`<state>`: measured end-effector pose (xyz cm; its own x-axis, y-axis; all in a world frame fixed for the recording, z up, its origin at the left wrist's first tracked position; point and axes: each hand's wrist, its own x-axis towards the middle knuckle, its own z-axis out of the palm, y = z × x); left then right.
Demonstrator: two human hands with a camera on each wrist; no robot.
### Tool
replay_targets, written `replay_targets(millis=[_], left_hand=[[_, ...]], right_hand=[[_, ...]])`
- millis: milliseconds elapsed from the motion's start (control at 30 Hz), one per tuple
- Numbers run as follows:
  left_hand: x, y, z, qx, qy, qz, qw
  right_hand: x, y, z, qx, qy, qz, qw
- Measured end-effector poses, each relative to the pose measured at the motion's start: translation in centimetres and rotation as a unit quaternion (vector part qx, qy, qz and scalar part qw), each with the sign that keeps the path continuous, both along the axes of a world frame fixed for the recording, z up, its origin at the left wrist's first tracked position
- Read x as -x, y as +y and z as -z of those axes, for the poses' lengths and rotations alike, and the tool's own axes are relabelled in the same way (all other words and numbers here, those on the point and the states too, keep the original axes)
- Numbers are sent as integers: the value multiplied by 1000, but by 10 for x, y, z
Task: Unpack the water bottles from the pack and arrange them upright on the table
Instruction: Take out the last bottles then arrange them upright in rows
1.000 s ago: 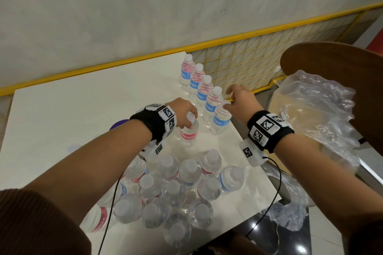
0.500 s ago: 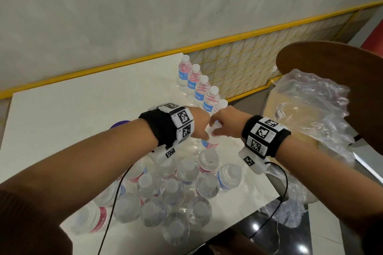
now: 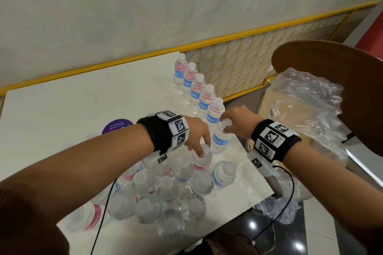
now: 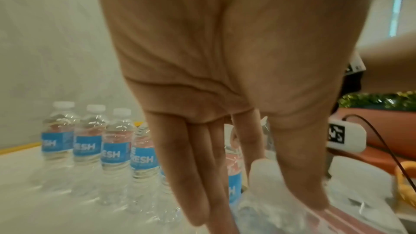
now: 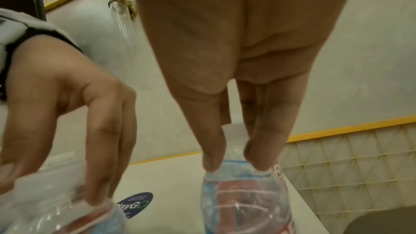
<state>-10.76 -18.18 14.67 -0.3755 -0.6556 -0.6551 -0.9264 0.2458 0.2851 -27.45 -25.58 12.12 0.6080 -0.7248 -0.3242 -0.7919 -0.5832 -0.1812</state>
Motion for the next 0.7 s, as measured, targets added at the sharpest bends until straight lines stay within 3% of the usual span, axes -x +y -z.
replay_targets(millis=[367,567,700], left_hand=[[-49,-27,-1,49,6,-142,989],[-75,-33,10,53,65,-258,962],[-80,-31,17,45,99,-286,952]], right_hand=[[1,-3,8,0,-40,42,998],[4,-8,6,8,-27,40,999],[3,-12,6,20,-21,27,999]])
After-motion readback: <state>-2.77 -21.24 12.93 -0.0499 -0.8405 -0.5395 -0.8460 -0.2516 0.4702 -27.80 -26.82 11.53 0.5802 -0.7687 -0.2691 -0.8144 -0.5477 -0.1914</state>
